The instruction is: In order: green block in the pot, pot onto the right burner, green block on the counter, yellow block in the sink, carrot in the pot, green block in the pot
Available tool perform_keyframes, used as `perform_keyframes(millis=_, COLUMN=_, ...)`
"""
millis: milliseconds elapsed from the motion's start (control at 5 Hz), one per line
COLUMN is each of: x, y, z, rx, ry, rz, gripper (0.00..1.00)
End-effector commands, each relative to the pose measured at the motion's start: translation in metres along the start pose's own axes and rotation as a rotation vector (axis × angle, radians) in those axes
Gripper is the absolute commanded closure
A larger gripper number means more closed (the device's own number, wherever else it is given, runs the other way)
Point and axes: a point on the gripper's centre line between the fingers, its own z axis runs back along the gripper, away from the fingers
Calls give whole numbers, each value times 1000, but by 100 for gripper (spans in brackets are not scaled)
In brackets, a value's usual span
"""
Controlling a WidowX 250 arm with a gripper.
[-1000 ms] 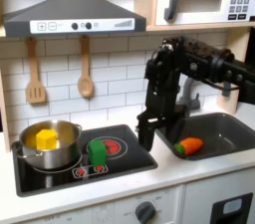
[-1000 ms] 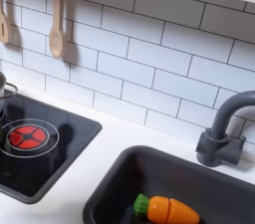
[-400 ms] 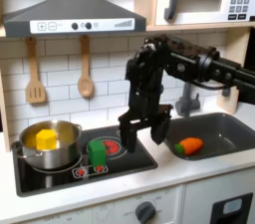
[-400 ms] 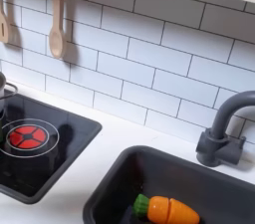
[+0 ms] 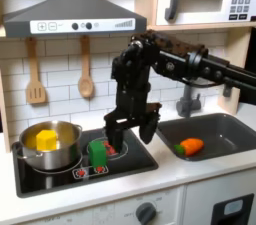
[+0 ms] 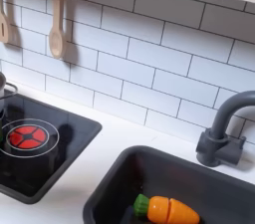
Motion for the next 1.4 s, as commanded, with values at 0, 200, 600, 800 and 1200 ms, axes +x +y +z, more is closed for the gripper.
perform_keyframes(millis=0, x=17, y=4, z=-5, rx=-6, ry=-3, rz=-5, gripper=0)
perform_keyframes(millis=200, x=26, y=6, z=-11, rx=-3, ry=-10, rz=-10, gripper=0)
perform_keyframes(millis=600, x=51, y=-6, z=-24, rx=-4, ry=-20, rz=-111, gripper=0)
perform_keyframes(millis=800, x=62, y=-10, z=-30, rx=-19, ry=-12, rz=-159, gripper=0)
perform_keyframes(millis=1200, x=74, y=2, z=-35, rx=-28, ry=-13, rz=-143, gripper=0)
